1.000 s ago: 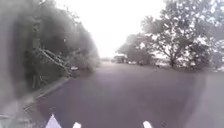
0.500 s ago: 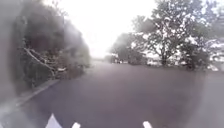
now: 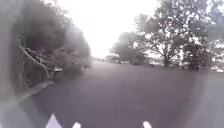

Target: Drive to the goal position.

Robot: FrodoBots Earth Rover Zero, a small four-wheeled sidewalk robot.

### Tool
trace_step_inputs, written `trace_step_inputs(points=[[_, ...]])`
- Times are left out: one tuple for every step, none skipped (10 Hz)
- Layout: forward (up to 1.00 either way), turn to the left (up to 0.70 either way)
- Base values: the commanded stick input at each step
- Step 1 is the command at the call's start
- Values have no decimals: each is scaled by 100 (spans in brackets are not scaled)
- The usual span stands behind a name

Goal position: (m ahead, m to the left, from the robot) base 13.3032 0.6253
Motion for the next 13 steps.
trace_step_inputs(points=[[70,0],[70,0],[70,0],[70,0],[70,0],[70,0],[70,0],[70,0],[70,0],[70,0],[70,0],[70,0],[70,0]])
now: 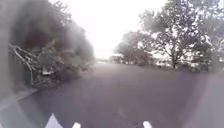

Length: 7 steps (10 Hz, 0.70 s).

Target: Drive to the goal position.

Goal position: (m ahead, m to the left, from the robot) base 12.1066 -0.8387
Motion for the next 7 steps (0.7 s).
trace_step_inputs(points=[[70,0],[70,0],[70,0],[70,0],[70,0],[70,0],[70,0]])
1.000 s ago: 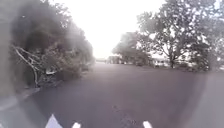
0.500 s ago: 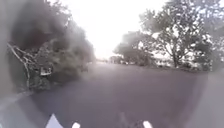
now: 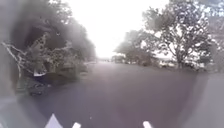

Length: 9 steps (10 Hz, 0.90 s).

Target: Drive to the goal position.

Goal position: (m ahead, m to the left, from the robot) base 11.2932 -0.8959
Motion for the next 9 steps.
trace_step_inputs(points=[[70,0],[70,0],[70,0],[70,0],[70,0],[70,0],[70,0],[70,0],[70,0]])
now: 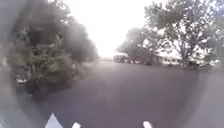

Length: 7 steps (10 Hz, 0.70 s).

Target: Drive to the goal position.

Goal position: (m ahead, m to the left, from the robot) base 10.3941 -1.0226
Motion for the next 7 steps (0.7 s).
trace_step_inputs(points=[[70,0],[70,0],[70,0],[70,0],[70,0],[70,0],[70,0]])
